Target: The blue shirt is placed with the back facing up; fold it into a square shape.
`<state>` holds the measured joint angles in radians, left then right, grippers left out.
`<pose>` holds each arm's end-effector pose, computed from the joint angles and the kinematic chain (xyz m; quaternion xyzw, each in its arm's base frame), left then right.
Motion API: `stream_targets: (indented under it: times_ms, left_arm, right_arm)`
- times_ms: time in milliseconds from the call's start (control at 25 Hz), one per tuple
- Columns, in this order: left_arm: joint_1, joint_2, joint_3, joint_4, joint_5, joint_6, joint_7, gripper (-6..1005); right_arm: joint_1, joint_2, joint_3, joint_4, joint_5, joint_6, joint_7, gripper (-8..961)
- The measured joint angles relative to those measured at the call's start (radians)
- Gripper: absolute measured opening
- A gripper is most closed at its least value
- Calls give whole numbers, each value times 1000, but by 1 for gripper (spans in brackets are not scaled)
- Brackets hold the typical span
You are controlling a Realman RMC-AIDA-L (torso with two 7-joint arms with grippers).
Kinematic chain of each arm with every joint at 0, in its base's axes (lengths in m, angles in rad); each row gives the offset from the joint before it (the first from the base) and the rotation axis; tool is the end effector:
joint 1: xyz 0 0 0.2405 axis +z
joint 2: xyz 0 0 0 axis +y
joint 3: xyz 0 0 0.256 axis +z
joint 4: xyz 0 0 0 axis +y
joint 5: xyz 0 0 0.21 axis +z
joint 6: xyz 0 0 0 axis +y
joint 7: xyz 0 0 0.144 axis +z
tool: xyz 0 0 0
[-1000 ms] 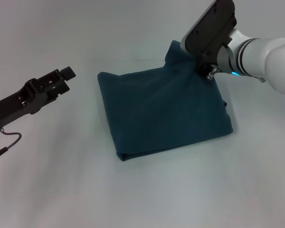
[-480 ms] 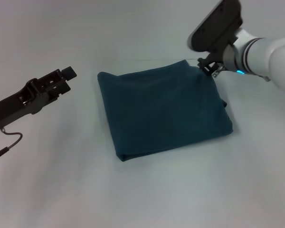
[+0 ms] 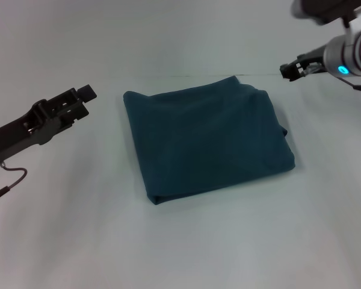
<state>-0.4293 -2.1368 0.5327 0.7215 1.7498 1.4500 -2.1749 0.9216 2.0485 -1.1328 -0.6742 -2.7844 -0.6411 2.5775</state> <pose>-0.2825 0.3358 0.0377 -0.6702 -0.5788 -0.4454 0.1320 0.1987 0.4928 0.0113 -0.8350 0.3152 -0.0480 0.4484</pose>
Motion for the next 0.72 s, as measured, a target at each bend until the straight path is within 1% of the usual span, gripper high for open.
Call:
stream_targets:
  times_ms: [80,280,400,480,600,720]
  left_arm:
    - [-1,4,2,2,3,4,-2,632]
    - [-2,11,7,4,7,25,-3,630]
    - [-2,15,7,7,10,47,-18,628]
    - [-2,18,7,10,22,57,-52,627]
    - [-3,21,7,21,62,60,-125,626]
    - [-3,18,13,27,103,69,-187,625]
  right_arm:
    - [-22,-15,68,-34,115,-90,-62,424]
    - [-89,-67,259,-57,412,-359,-183,464]
    - [-155,-89,348,-61,578,-519,-227,570]
    - [-207,-101,387,-63,678,-623,-247,641]
    - [-282,-110,429,-59,779,-753,-263,761]
    - [-352,-115,476,-48,844,-863,-278,888]
